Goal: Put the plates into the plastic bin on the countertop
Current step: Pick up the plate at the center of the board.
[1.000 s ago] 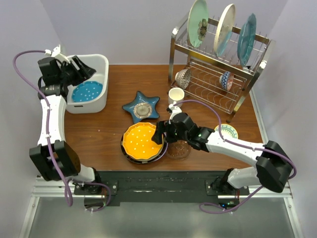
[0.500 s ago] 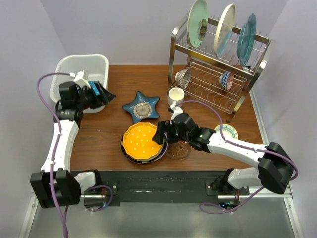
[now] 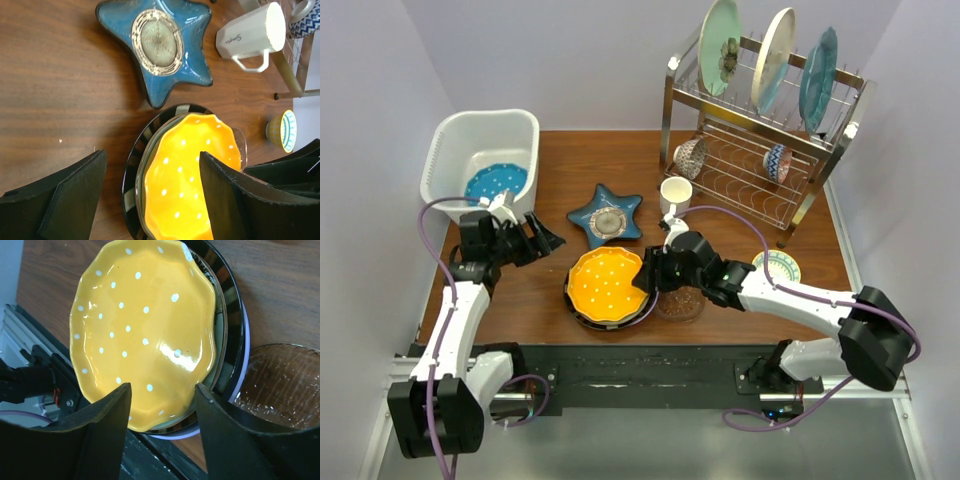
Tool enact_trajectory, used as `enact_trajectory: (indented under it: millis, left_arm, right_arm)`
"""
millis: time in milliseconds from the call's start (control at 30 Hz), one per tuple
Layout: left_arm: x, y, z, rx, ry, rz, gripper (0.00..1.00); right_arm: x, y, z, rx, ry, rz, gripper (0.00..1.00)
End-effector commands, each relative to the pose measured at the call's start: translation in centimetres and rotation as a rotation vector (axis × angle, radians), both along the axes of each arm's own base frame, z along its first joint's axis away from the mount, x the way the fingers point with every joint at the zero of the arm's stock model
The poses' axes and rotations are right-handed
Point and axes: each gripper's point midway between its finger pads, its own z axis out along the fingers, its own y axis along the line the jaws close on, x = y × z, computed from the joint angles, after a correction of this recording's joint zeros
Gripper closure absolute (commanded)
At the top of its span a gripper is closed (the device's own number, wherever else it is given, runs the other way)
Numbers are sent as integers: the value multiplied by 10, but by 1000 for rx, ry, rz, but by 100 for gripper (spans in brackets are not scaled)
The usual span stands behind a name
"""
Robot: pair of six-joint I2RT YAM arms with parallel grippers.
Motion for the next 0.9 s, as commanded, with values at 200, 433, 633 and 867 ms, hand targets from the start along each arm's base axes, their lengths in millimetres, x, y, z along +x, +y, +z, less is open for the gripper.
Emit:
enact_trajectory:
  millis: [200, 433, 633, 867]
  left_arm:
    - [-18, -5, -17, -18, 27, 5, 22]
    - [-19, -6, -21, -20, 45, 4, 22]
    - [-19, -8, -26, -19, 57, 8, 23]
    - [-20, -10, -29, -14, 68, 6, 23]
  right_arm:
    - [-1, 13, 6, 51, -2, 24, 51]
    - [4, 4, 12, 33, -34, -7, 52]
    - [5, -1, 3, -8, -21, -23, 56]
    - [5, -4, -11, -58, 16, -41, 57]
